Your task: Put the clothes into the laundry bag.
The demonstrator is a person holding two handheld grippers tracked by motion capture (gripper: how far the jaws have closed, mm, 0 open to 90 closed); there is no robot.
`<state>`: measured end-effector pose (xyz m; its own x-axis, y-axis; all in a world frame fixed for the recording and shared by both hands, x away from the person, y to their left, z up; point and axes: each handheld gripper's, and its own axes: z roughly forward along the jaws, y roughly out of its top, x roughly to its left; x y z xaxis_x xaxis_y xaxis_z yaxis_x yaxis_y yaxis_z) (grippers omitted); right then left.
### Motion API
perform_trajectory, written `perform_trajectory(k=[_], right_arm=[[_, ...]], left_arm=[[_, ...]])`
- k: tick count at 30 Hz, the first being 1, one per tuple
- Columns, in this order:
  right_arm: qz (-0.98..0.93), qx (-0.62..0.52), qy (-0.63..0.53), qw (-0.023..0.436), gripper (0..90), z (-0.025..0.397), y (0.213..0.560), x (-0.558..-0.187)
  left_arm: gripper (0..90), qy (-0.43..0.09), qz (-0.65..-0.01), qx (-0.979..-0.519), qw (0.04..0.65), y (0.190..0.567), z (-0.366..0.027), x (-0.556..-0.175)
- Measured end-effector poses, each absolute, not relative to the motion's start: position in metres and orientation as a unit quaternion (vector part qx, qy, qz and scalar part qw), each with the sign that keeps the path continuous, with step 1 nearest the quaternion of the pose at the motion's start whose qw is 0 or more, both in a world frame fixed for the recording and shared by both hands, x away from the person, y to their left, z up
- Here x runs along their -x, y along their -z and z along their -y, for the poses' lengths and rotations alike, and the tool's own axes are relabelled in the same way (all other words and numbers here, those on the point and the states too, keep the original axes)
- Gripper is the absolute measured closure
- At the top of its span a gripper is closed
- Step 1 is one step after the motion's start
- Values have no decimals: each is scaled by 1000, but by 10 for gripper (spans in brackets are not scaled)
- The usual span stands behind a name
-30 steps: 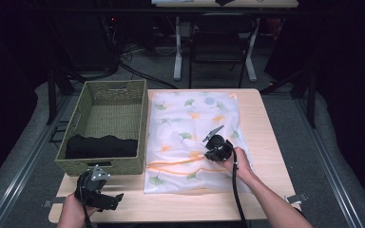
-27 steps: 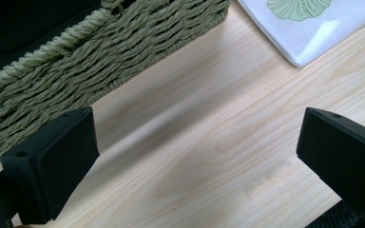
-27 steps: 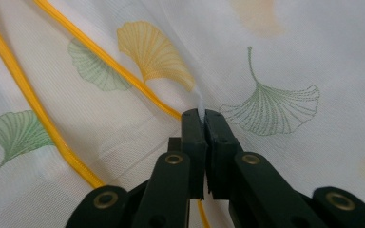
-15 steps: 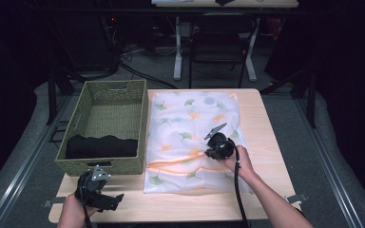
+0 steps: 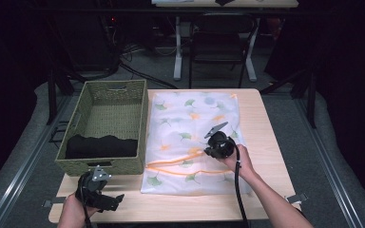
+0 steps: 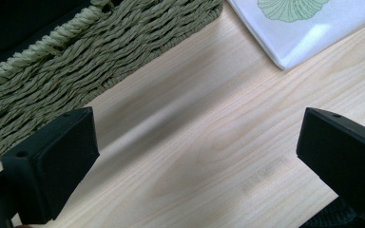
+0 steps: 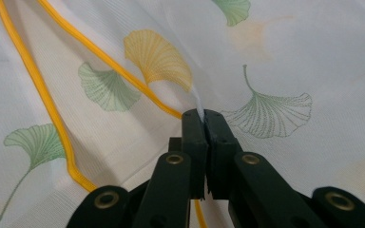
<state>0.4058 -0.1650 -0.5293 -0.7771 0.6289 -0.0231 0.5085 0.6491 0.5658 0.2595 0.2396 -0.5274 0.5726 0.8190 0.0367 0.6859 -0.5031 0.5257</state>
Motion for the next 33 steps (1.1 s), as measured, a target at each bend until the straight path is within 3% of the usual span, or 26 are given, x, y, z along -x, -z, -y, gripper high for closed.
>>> perform_trajectory(k=[33], right_arm=[[-857, -320, -374, 153, 886, 177, 482, -398]], left_arm=[[2, -130, -424, -868, 223, 529, -237, -260]])
